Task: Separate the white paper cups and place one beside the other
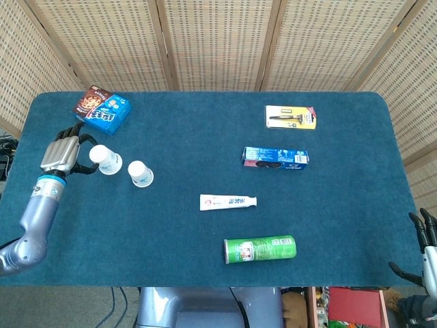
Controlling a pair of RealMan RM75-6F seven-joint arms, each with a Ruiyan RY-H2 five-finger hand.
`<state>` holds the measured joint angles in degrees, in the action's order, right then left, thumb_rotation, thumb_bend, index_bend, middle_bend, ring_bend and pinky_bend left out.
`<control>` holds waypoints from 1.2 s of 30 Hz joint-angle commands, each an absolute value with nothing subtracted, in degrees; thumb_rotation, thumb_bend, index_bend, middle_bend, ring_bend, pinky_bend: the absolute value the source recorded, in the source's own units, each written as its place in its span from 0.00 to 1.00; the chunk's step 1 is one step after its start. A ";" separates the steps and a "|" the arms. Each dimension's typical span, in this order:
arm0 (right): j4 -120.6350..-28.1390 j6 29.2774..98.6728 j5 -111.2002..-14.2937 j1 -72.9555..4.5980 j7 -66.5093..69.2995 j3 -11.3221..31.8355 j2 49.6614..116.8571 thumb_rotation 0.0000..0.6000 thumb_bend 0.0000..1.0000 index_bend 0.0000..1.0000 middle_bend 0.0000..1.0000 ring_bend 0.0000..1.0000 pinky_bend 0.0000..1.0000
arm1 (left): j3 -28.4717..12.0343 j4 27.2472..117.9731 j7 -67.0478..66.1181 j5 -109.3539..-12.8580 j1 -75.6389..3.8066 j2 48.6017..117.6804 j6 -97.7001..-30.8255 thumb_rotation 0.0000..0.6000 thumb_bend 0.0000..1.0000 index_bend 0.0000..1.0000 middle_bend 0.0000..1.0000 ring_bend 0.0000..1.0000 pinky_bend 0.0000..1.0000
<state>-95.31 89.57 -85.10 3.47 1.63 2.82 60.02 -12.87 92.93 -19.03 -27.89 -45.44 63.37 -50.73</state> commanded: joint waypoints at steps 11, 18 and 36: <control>-95.26 88.60 -84.65 3.09 1.50 2.78 60.19 1.00 0.00 0.00 0.00 0.00 0.00 | -11.36 82.51 -12.35 -30.67 -43.45 70.35 -45.41 1.00 0.32 0.35 0.00 0.00 0.00; -95.11 88.05 -84.31 2.93 2.05 2.76 60.08 1.00 0.00 0.00 0.00 0.00 0.00 | -10.78 79.96 -13.36 -30.69 -44.48 73.07 -45.01 1.00 0.32 0.35 0.00 0.00 0.00; -95.08 88.50 -84.53 3.05 1.90 2.72 60.13 1.00 0.00 0.00 0.00 0.00 0.00 | -12.35 84.49 -9.34 -34.37 -41.88 69.26 -46.83 1.00 0.32 0.00 0.00 0.00 0.00</control>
